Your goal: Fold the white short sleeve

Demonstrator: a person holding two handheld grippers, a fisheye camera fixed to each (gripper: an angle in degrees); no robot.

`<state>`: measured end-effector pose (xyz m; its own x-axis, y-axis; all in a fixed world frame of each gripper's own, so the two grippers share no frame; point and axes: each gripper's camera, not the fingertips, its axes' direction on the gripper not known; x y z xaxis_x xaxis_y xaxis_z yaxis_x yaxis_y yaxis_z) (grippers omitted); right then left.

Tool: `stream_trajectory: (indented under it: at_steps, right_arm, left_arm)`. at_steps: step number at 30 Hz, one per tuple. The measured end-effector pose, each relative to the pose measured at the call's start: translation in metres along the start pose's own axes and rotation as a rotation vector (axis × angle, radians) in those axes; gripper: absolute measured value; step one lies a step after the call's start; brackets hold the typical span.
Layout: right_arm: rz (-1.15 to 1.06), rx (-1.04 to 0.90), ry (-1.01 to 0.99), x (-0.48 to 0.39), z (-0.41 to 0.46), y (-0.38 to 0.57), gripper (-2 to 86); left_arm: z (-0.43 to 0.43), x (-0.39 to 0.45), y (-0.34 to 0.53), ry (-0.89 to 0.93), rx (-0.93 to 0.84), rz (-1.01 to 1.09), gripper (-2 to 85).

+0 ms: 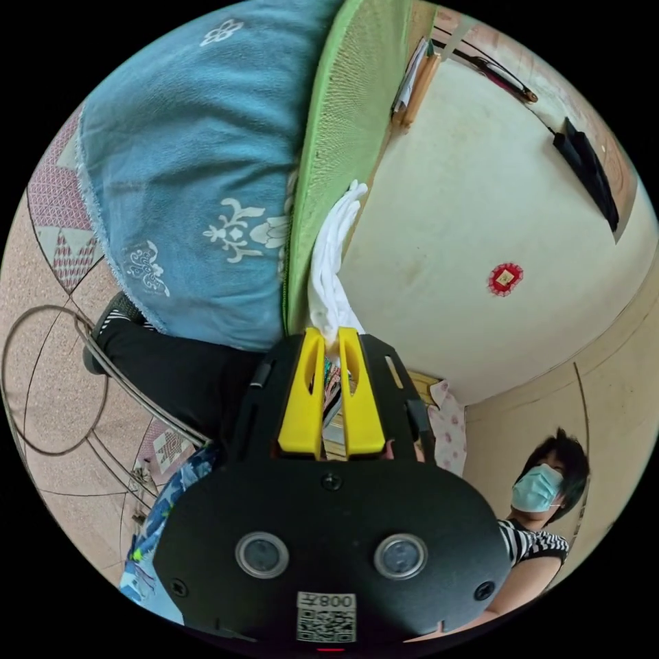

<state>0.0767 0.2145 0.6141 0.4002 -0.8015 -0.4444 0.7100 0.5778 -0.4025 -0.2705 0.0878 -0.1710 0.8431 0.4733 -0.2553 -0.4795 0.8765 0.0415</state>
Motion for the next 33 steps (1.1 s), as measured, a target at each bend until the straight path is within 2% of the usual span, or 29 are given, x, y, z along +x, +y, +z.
stream_trajectory:
  at_steps: [12, 19, 28, 33]
  right_arm:
    - [0.069, 0.054, -0.070, 0.040, -0.065, 0.063, 1.7]
    - [0.019, 0.092, -0.115, 0.037, -0.112, 0.079, 1.6]
    - [-0.088, 0.172, -0.174, 0.029, -0.190, 0.078, 1.5]
    - [-0.130, 0.241, -0.224, 0.040, -0.243, 0.064, 1.4]
  left_arm:
    - [0.035, 0.028, 0.023, 0.050, -0.112, 0.084, 3.7]
    - [0.082, 0.055, 0.025, 0.091, -0.177, 0.180, 3.6]
    - [0.186, 0.097, 0.012, 0.139, -0.290, 0.310, 3.3]
    - [0.279, 0.116, -0.010, 0.141, -0.365, 0.367, 3.4]
